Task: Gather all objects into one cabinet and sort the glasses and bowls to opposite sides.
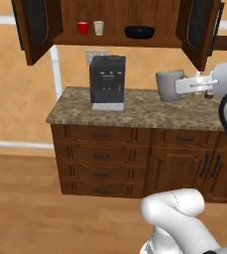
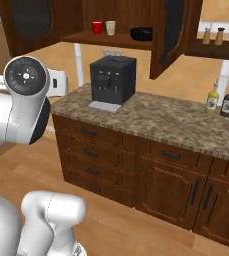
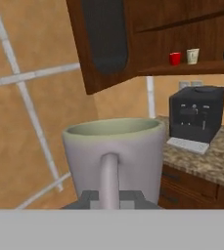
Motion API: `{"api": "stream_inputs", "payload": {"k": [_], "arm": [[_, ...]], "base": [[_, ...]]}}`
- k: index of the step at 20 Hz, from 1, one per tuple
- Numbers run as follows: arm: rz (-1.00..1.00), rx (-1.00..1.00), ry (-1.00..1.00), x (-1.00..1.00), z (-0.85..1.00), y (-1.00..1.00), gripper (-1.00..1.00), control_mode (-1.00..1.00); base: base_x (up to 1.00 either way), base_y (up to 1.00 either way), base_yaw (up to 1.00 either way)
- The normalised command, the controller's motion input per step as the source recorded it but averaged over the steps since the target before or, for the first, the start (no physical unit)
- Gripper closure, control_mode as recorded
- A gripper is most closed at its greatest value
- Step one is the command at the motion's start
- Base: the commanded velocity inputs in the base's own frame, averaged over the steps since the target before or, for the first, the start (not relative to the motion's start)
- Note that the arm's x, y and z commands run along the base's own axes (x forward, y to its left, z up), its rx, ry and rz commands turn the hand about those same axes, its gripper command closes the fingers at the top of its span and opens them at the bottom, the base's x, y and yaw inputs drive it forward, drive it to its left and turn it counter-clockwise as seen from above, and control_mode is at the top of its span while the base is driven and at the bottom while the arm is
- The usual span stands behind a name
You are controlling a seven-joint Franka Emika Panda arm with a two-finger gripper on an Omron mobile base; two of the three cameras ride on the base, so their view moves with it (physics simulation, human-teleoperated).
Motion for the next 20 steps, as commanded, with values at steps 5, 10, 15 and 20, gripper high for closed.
{"api": "stream_inputs", "payload": {"k": [5, 10, 15, 20], "arm": [[0.00, 0.00, 0.00, 0.00, 0.00, 0.00, 1.00, 1.00], [0.00, 0.00, 0.00, 0.00, 0.00, 0.00, 1.00, 1.00], [0.00, 0.00, 0.00, 0.00, 0.00, 0.00, 1.00, 1.00], [0.00, 0.00, 0.00, 0.00, 0.00, 0.00, 1.00, 1.00]], "base": [[0.60, 0.55, -0.42], [0.43, 0.66, -0.47], [0.18, 0.54, -0.07], [0.61, 0.10, -0.10]]}}
